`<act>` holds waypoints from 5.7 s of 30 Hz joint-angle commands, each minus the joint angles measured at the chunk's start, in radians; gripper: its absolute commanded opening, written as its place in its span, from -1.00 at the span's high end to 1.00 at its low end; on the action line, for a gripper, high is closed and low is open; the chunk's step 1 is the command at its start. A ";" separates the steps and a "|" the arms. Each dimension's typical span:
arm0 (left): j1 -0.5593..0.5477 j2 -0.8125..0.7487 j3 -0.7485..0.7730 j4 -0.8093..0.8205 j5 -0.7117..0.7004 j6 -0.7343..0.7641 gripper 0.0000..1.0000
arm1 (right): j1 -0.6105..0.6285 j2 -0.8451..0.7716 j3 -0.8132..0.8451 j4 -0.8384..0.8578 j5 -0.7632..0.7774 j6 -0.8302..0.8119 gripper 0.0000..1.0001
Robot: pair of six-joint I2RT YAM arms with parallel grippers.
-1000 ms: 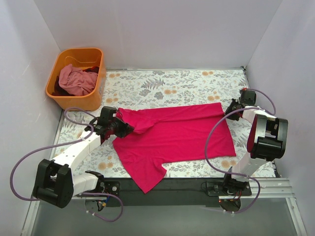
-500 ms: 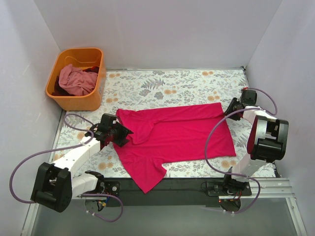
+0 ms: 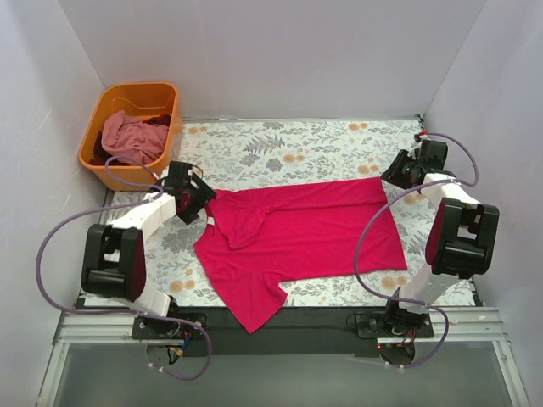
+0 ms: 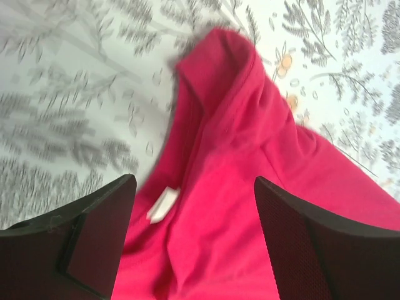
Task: Fold and stack the t-shirts
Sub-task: Fold the tshirt
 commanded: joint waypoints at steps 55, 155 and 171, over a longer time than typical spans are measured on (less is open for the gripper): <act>0.040 0.520 0.499 0.039 -0.066 0.259 0.89 | -0.108 0.414 0.245 0.146 -0.063 0.113 0.60; -0.358 0.081 0.068 0.027 0.051 0.143 1.00 | 0.671 0.043 -0.245 0.477 -0.241 0.247 -0.13; -0.286 0.379 0.532 -0.081 -0.033 0.225 1.00 | 0.746 0.149 -0.099 0.472 -0.203 0.112 0.08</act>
